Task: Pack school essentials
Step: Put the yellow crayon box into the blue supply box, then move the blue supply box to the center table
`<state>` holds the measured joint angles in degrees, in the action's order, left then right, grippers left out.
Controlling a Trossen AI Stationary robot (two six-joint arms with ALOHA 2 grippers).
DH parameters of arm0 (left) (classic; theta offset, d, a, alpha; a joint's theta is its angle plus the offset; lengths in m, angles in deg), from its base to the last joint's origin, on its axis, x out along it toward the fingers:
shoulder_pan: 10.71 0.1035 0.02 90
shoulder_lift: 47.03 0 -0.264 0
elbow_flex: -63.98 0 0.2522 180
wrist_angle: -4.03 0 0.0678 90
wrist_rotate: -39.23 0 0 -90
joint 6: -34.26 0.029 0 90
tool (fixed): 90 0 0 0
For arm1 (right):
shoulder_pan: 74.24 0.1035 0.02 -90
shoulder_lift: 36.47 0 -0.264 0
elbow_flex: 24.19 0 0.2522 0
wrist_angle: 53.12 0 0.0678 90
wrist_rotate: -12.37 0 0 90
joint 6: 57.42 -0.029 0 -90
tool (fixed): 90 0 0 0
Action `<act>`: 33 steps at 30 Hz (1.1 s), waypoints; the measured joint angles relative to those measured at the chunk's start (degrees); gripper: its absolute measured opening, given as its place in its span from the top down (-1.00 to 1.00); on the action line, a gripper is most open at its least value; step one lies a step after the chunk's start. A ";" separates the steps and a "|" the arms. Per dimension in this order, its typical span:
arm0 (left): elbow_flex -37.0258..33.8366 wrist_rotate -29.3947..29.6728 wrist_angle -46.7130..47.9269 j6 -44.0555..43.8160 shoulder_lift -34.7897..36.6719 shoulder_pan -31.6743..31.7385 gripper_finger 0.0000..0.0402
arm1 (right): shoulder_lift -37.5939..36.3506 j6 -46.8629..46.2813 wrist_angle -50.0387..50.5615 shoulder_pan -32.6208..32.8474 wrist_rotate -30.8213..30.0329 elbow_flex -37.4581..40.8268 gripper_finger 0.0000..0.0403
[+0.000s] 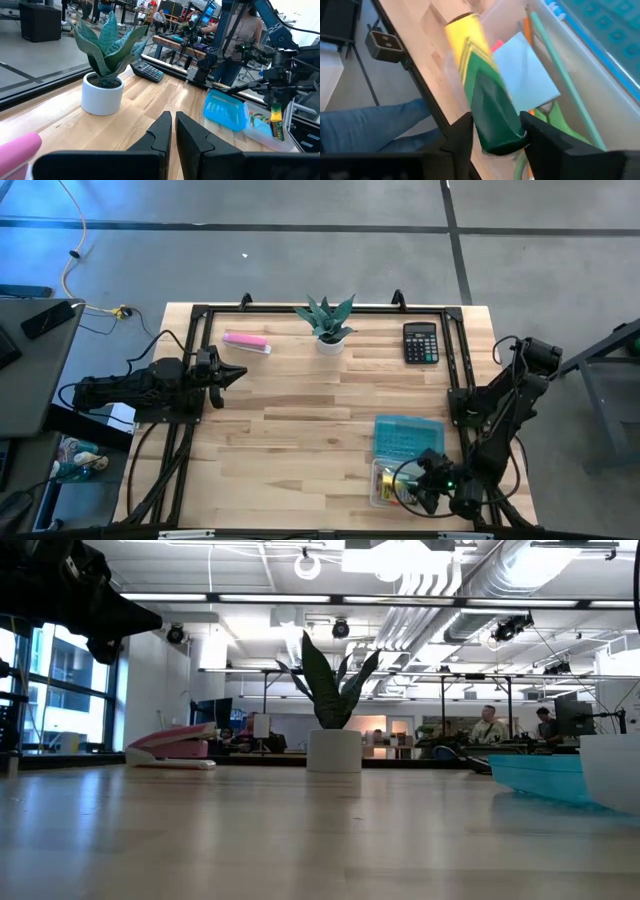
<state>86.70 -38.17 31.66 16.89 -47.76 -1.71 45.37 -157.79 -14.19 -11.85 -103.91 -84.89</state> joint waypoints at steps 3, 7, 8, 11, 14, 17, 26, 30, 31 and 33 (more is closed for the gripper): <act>0.00 0.00 0.00 0.00 0.00 0.00 0.92 | 0.00 -1.62 1.32 0.00 -0.02 0.00 0.16; 0.00 0.00 0.00 0.01 0.01 -0.01 0.92 | 0.00 -2.82 1.85 0.02 -0.09 0.00 -0.02; 0.00 0.00 0.01 0.01 0.01 0.00 0.92 | 0.00 -3.04 2.04 0.02 -0.11 0.00 -0.06; 0.00 0.00 0.01 0.00 0.01 -0.01 0.92 | -0.02 -4.09 2.51 0.02 -0.69 0.00 -0.16; 0.00 0.00 0.01 0.00 0.00 -0.01 0.92 | -0.09 -4.24 3.04 0.02 -1.04 0.00 -0.24; 0.00 0.00 0.00 0.00 0.02 -0.02 0.92 | -1.04 -4.83 4.38 0.02 -1.87 0.00 -0.30; 0.00 0.00 0.00 0.00 0.00 -0.02 0.92 | -5.26 -8.12 10.55 0.02 -3.52 0.00 -0.32; 0.00 0.00 0.00 0.00 0.01 -0.01 0.92 | -5.74 -11.50 12.75 0.00 -3.65 0.00 -0.32; 0.00 0.00 0.00 0.00 0.02 0.00 0.92 | -5.78 -11.95 13.03 -0.23 -3.63 -0.01 -0.32; 0.00 0.00 0.00 0.00 0.00 -0.02 0.92 | -5.79 -12.14 13.52 -0.83 -3.60 -0.02 -0.32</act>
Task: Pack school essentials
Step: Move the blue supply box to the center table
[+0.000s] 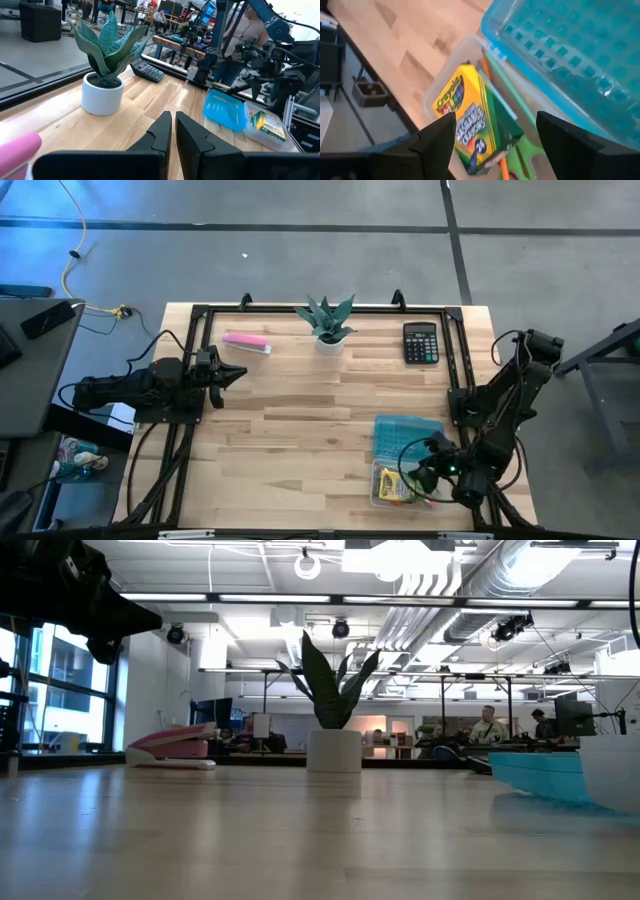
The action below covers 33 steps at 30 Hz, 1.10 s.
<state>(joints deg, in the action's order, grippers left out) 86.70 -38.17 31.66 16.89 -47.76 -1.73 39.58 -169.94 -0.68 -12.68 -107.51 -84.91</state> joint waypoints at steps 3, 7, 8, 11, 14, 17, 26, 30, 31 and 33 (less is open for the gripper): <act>0.00 0.00 0.00 0.02 0.02 0.00 0.92 | 0.00 -0.19 0.81 -1.51 -0.01 0.00 -0.32; 0.00 0.00 0.00 0.01 -0.01 0.00 0.92 | 0.00 1.42 1.67 -4.64 0.92 0.00 -0.32; 0.00 0.00 0.00 0.01 0.01 0.00 0.92 | 0.00 2.32 1.78 -5.62 1.40 0.00 -0.32; 0.00 0.00 0.01 0.00 -0.01 0.02 0.92 | 0.00 6.24 1.63 -8.96 2.04 0.00 -0.32; 0.00 0.00 0.00 0.00 0.01 0.00 0.92 | 0.00 11.53 0.11 -12.63 3.05 0.00 -0.32; 0.00 0.00 0.00 0.00 -0.01 0.00 0.92 | 0.00 17.10 -1.96 -16.26 5.03 0.00 -0.32; 0.00 0.00 0.00 0.00 -0.01 0.00 0.92 | 0.00 27.73 -6.19 -23.80 7.30 0.00 -0.30; 0.00 0.00 0.00 0.00 0.02 0.01 0.92 | 0.04 33.18 -8.71 -26.57 11.91 -0.71 -0.27; 0.00 0.00 0.00 0.00 0.01 0.01 0.92 | 0.04 34.17 -8.66 -27.13 12.38 -1.39 -0.27; 0.00 0.00 0.00 0.00 0.02 0.02 0.92 | 0.04 36.34 -8.25 -27.88 12.20 -3.08 -0.26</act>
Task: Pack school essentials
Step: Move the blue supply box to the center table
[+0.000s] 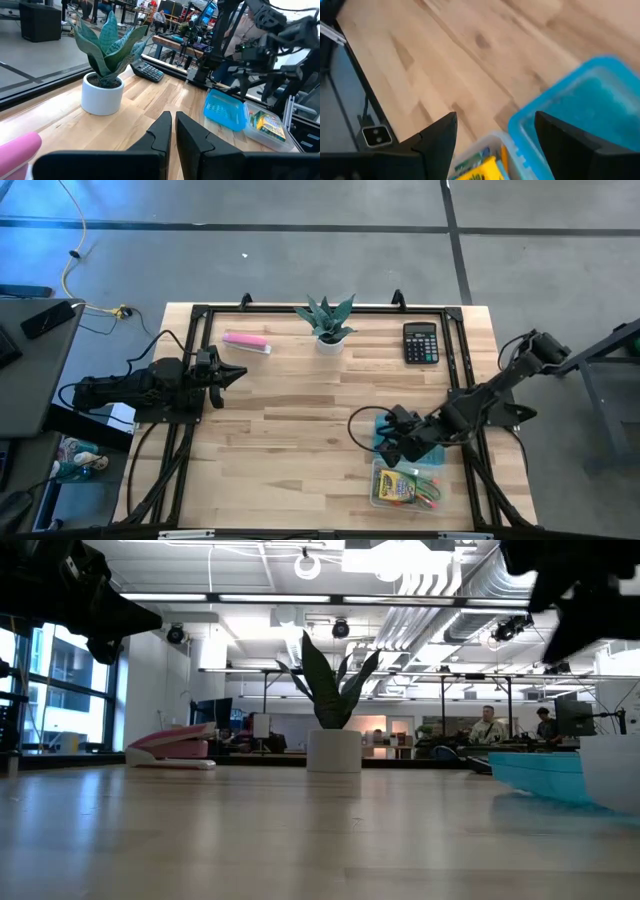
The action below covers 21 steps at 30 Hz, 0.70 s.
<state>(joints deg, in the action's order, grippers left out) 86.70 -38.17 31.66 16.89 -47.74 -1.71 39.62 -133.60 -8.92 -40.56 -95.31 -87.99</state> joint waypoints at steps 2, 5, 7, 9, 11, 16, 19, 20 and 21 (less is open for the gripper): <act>0.00 0.00 0.00 0.00 0.00 -0.02 0.92 | 0.00 1.77 1.50 -0.52 -1.29 -1.87 -0.26; 0.00 0.00 0.00 0.01 0.00 -0.02 0.92 | 0.00 2.73 4.16 -1.37 -2.81 -4.11 -0.26; 0.00 0.00 0.00 0.00 -0.01 0.00 0.92 | 0.00 2.97 6.28 -1.92 -2.92 -5.32 -0.26; 0.00 0.00 0.00 0.00 0.00 -0.02 0.92 | 0.07 3.14 8.15 -2.38 -2.91 -6.30 -0.26; 0.00 0.00 0.00 0.00 -0.02 -0.02 0.92 | 0.65 3.17 9.73 -3.03 -2.60 -7.36 -0.26; 0.00 0.00 0.01 0.02 -0.01 -0.01 0.92 | 3.90 4.50 13.06 -5.00 -0.73 -11.11 -0.26; -0.01 0.00 0.00 0.00 -0.02 -0.02 0.92 | 6.57 3.59 15.33 -6.29 -0.50 -12.90 -0.26; 0.00 0.02 0.00 0.00 -0.02 -0.02 0.92 | 7.34 2.69 15.77 -6.72 -0.31 -13.09 -0.26; -0.02 0.00 0.00 0.00 -0.02 0.00 0.92 | 8.18 1.86 16.04 -7.08 -0.11 -13.21 -0.26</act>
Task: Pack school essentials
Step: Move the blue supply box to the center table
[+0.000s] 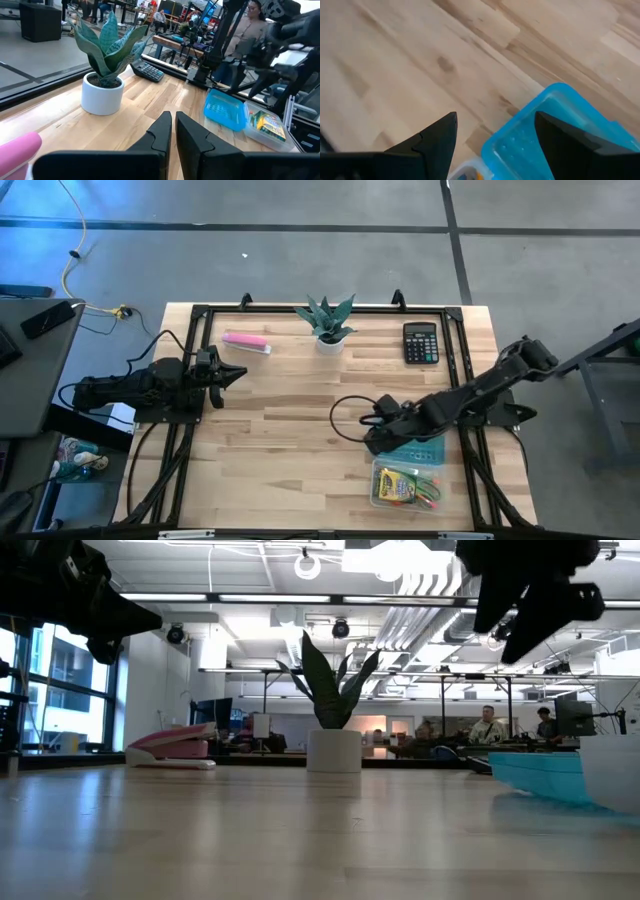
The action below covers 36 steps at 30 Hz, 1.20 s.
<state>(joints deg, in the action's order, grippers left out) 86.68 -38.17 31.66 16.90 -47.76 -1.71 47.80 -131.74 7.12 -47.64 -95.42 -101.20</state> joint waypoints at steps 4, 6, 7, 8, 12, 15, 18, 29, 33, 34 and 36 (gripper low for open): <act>0.00 0.02 -0.02 0.01 0.00 -0.01 0.92 | 3.92 -3.92 0.61 -1.25 0.98 -0.02 -0.26; 0.00 0.22 -0.36 0.00 0.00 -0.02 0.92 | 6.21 -6.78 1.10 -1.76 2.49 -0.02 -0.26; 0.00 0.31 -0.35 0.00 0.00 0.00 0.92 | 7.23 -8.00 1.14 -1.93 3.37 -0.02 -0.26; 0.00 0.32 -0.35 0.00 0.00 0.00 0.92 | 8.30 -9.17 1.08 -2.03 4.27 -0.02 -0.26; 0.00 0.41 -0.39 0.00 0.00 -0.02 0.92 | 12.50 -13.42 0.88 -2.24 6.55 -0.02 -0.26; 0.00 0.46 -0.39 0.00 0.00 0.00 0.92 | 15.14 -15.95 0.68 -2.24 7.74 -0.02 -0.26; 0.00 0.45 -0.40 -0.03 0.00 -0.02 0.92 | 17.02 -17.32 -0.85 -2.24 8.92 -0.02 -0.26; 0.00 0.26 -0.42 -0.44 0.00 -0.02 0.92 | 18.75 -22.83 -2.50 -2.24 9.89 -0.02 0.16; 0.00 0.26 -0.42 -0.44 0.01 -0.01 0.92 | 18.75 -24.09 -2.41 -2.26 9.88 -0.02 0.44; 0.00 0.26 -0.42 -0.44 0.00 0.00 0.92 | 18.75 -24.65 -2.40 -2.26 9.89 -0.02 0.50; 0.00 0.26 -0.42 -0.44 0.00 -0.02 0.92 | 18.75 -24.87 -2.54 -2.26 9.89 -0.02 0.63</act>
<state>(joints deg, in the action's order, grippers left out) 86.67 -37.91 31.24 16.46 -47.76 -1.73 66.55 -156.61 4.58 -49.91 -85.53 -101.21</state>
